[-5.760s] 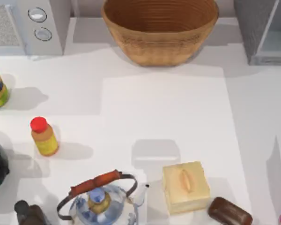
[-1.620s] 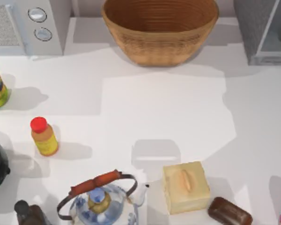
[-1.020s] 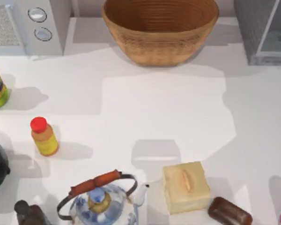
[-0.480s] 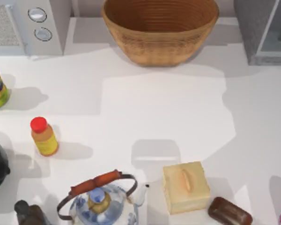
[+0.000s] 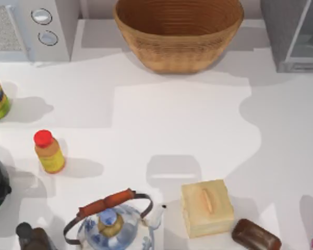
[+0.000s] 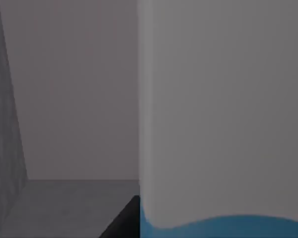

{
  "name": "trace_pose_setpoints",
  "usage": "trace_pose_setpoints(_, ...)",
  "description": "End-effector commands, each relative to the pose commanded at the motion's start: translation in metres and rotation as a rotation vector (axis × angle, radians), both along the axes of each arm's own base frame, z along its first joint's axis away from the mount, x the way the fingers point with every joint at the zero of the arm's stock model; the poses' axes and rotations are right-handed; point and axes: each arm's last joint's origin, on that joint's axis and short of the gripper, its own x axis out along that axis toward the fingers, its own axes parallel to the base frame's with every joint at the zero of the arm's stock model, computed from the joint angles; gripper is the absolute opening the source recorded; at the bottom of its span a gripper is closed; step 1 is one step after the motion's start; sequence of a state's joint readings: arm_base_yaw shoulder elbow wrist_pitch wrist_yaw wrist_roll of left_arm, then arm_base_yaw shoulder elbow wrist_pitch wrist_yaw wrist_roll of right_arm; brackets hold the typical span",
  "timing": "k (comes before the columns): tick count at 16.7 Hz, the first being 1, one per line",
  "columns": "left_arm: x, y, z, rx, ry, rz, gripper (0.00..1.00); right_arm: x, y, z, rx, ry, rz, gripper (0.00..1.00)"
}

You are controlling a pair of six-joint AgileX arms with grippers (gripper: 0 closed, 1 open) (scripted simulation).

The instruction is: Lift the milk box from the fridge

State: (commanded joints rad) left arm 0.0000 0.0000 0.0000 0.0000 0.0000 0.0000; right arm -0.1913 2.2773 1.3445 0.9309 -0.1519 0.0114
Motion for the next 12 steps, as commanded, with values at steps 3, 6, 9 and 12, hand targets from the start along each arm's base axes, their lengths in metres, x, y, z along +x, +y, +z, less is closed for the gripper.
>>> trace_pose_setpoints(3, 0.000, 0.000, 0.000, 0.000, 0.000, 0.000, 1.00, 0.000, 0.000, 0.024, 0.000, 0.000, 0.000, 0.00)
trace_pose_setpoints(6, 0.000, 0.000, 0.000, 0.000, 0.000, 0.000, 1.00, -0.001, 0.000, 0.030, 0.000, 0.000, 0.000, 0.00)
trace_pose_setpoints(9, 0.000, 0.000, 0.000, 0.000, 0.000, 0.000, 1.00, -0.002, 0.000, 0.028, 0.002, 0.004, 0.001, 0.00)
trace_pose_setpoints(12, 0.000, 0.000, 0.000, 0.000, 0.000, 0.000, 1.00, -0.015, 0.002, 0.034, -0.001, -0.010, 0.012, 0.00)
